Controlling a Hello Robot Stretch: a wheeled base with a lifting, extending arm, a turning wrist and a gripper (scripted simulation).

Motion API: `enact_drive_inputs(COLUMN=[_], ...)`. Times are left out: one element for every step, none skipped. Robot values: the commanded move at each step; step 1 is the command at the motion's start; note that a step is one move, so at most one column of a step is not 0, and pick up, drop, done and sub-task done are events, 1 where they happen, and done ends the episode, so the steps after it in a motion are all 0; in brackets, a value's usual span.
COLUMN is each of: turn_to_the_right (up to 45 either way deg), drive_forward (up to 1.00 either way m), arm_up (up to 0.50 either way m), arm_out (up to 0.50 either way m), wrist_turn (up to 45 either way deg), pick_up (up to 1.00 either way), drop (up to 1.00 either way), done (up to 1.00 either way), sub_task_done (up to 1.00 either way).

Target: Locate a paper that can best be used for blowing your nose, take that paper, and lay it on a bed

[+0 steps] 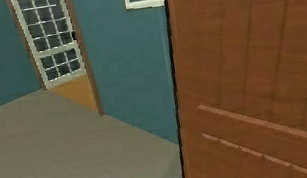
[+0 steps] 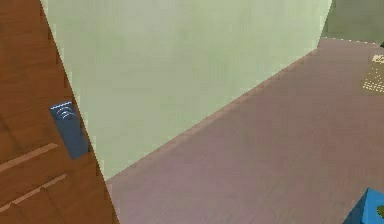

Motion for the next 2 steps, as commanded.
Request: enact_drive_inputs(turn_to_the_right=[0.0, -45.0], drive_forward=[0.20, 0.00], arm_up=[0.00, 0.00], arm_out=[0.00, 0.00], wrist_turn=[0.0, 0.0], pick_up=[0.00, 0.00], drop=[0.00, 0.00], done=[0.00, 0.00], sub_task_done=[0.00, 0.00])
